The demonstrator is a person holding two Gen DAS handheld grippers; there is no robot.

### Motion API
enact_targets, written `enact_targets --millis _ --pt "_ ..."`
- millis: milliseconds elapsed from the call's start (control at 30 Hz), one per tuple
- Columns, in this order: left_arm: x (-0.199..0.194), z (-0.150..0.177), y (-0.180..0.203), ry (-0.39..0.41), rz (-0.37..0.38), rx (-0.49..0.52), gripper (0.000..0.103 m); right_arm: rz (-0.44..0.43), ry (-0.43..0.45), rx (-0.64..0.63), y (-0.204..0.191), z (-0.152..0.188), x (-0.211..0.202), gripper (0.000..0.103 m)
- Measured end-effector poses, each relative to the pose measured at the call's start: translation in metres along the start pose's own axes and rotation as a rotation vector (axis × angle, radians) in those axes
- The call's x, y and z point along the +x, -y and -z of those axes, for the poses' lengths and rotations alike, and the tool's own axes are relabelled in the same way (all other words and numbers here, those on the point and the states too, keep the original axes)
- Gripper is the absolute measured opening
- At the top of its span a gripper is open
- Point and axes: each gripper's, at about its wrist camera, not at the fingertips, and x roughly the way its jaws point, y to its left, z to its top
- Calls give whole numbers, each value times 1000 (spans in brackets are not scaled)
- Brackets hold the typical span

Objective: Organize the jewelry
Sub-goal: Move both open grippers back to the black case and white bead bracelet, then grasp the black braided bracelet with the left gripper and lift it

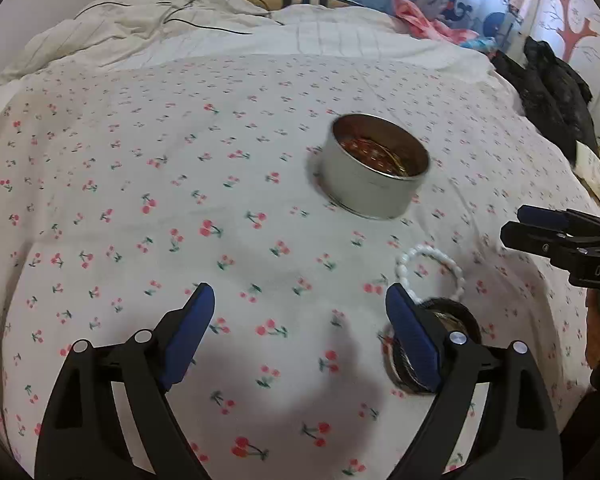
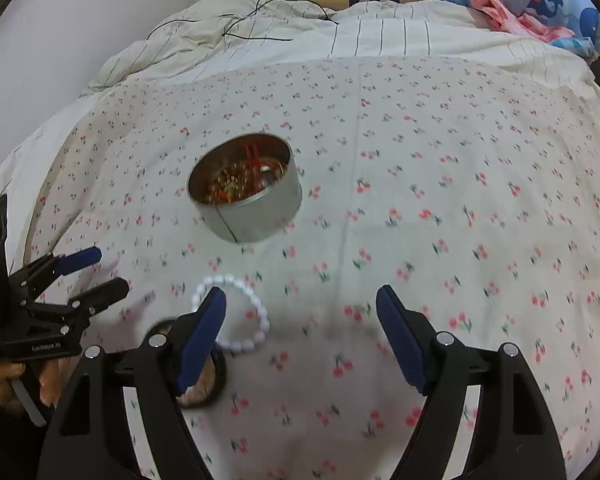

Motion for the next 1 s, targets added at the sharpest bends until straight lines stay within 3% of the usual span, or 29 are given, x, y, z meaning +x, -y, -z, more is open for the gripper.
enact_targets --millis 300,500,700,1000 --pt "0 7 14 -17 28 64 85 97 -19 -89 -10 10 -1 80" --pt "6 7 18 -28 53 91 85 116 -19 -117 -16 7 5 84" --pt "10 11 38 -22 105 185 85 127 -37 -120 -20 0 22 84" --pt "14 12 46 -29 83 214 85 140 -56 -138 -28 -3 38 84"
